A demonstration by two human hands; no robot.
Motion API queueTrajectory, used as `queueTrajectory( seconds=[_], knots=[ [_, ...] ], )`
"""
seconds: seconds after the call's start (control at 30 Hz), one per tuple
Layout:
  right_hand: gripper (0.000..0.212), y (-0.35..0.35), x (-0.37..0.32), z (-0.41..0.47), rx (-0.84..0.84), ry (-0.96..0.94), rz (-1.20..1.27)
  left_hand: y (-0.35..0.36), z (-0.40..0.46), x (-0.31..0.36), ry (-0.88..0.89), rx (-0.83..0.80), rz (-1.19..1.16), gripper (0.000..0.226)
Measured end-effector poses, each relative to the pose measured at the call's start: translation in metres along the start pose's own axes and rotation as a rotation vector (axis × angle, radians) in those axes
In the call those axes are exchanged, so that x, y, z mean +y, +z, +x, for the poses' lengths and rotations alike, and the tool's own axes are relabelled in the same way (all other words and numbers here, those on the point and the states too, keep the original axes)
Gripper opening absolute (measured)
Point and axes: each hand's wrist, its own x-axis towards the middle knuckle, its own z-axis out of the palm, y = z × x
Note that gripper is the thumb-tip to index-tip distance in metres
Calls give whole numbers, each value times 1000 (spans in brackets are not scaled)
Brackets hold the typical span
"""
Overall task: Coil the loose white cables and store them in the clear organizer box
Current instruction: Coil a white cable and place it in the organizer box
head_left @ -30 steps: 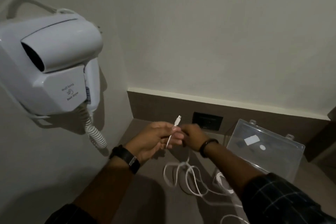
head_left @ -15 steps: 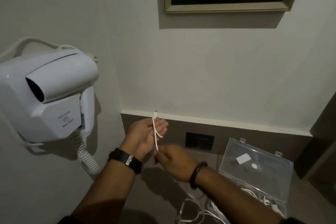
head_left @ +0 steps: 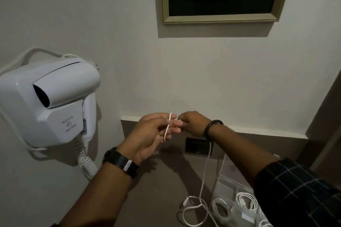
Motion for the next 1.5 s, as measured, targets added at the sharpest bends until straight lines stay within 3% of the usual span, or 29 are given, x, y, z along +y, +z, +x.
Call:
queueTrajectory(
  seconds=[0.2, 0.4, 0.5, 0.6, 0.7, 0.77, 0.83, 0.9, 0.93, 1.07, 1.17, 1.33, 1.43, 1.5],
  knots=[
    [24, 16, 2, -6, 49, 70, 179, 2, -2, 6, 36, 45, -272, 18],
    [36, 72, 30, -28, -67, 70, -72, -7, -1, 42, 194, 37, -454, 18],
    [40, 106, 51, -47, -161, 155, -93, -18, 4, 70, 245, 72, -399, 19],
    [47, 113, 56, -49, -164, 204, -54, -15, 7, 72, 167, 62, -257, 26],
    [69, 104, 43, -46, -152, 210, 44, -4, 13, 55, 50, 54, -157, 35],
    [88, 91, 22, -46, -29, 117, 225, 3, 16, 43, -27, 15, -148, 36],
    [77, 75, -2, -42, 126, -37, 404, 12, 17, 35, -66, -37, -198, 36],
    [35, 63, -20, -36, 218, -114, 490, 19, 19, 29, -55, -51, -215, 37],
    [24, 59, -26, -35, 252, -100, 532, 22, 20, 28, -35, -51, -196, 35],
    [31, 54, -25, -37, 326, 3, 673, 20, 26, 23, 47, 8, -64, 25],
    [33, 57, -18, -36, 291, -13, 571, 17, 28, 19, 76, -6, -58, 21],
    [22, 32, -4, -29, 222, -46, 370, 19, 23, 13, 61, -171, -75, 19],
    [21, -8, 6, -16, 149, -31, 118, 12, 19, 7, -76, -274, 167, 20],
    [33, -37, 7, -9, 138, 44, 61, 7, 19, 0, -171, -242, 374, 20]
  ],
)
